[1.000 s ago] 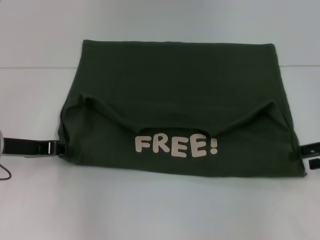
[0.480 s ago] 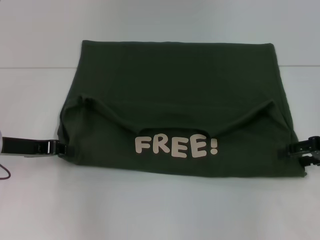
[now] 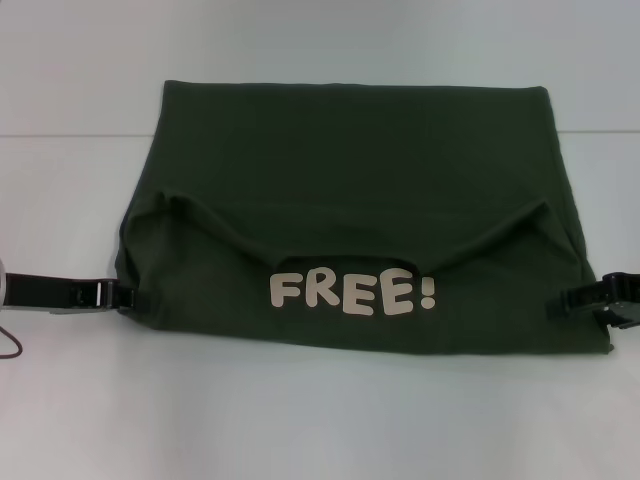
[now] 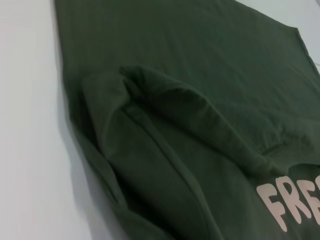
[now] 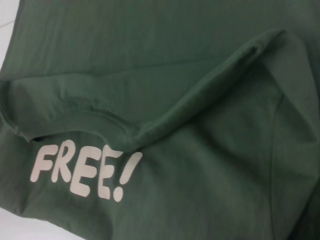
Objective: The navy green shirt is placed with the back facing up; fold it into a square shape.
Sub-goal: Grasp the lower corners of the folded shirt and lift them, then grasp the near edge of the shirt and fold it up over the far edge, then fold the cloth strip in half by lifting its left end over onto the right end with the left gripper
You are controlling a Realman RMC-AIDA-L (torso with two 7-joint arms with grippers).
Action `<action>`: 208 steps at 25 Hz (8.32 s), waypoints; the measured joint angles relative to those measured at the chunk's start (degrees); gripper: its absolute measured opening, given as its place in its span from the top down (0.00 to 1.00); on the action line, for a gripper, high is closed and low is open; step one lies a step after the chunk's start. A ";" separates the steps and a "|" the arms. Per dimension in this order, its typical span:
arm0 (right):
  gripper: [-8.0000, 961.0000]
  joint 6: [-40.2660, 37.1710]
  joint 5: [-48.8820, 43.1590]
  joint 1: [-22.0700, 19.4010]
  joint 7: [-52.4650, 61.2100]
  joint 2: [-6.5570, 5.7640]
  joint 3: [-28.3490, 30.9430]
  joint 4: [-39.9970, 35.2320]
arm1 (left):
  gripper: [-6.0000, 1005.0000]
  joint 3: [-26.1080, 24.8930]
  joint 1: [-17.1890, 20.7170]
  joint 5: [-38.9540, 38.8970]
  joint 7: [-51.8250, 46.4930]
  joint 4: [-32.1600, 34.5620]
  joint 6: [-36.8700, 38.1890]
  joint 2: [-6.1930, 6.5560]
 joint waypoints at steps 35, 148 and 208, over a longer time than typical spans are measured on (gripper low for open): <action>0.95 -18.63 -1.94 -9.41 -18.30 -2.05 -2.58 -2.36 | 0.98 -2.18 0.64 3.63 3.56 -3.20 32.08 2.78; 0.01 -3.85 41.01 -18.21 -77.67 9.35 1.68 11.63 | 0.33 -10.97 3.93 -0.87 -21.66 1.35 13.41 3.36; 0.01 -2.03 40.86 -18.09 -78.17 9.70 1.49 12.61 | 0.33 -17.68 5.76 4.19 -26.95 -3.63 6.57 -0.39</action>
